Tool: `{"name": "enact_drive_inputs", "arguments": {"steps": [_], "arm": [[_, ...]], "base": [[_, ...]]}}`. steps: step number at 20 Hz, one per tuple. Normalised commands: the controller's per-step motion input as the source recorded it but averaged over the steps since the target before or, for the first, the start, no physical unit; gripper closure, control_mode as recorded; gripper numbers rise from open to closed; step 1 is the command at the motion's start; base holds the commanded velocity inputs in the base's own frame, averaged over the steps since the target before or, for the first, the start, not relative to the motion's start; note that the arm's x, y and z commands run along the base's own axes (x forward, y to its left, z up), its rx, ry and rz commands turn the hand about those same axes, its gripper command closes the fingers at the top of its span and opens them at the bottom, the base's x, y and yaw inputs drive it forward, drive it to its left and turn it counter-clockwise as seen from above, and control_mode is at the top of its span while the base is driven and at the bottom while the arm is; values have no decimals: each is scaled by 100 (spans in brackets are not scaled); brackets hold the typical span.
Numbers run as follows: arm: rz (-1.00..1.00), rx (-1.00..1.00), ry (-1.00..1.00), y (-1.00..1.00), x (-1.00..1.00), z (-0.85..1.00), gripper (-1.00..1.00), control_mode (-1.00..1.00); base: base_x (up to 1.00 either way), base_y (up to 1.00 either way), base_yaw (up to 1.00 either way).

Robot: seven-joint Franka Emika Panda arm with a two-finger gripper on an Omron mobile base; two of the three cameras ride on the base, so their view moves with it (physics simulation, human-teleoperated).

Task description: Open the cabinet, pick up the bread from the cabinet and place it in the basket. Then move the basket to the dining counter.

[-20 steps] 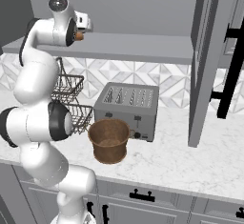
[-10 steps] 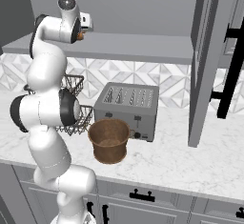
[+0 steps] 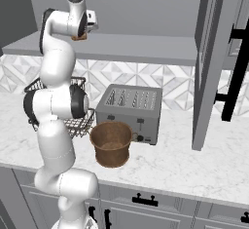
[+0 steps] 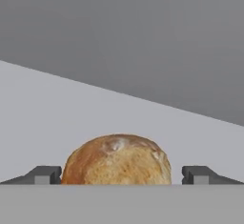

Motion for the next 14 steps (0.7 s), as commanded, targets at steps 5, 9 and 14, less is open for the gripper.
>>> {"name": "enact_drive_inputs", "arguments": {"steps": [5,9,14], "arm": [[3,-9,-5,0,0,-61,-100,-100],[0,0,-12,1,0,-61,-100,-100],[0,10,-1,10,0,-54,100,-100]], "base": [[0,0,0],[0,0,0],[0,0,0]]}}
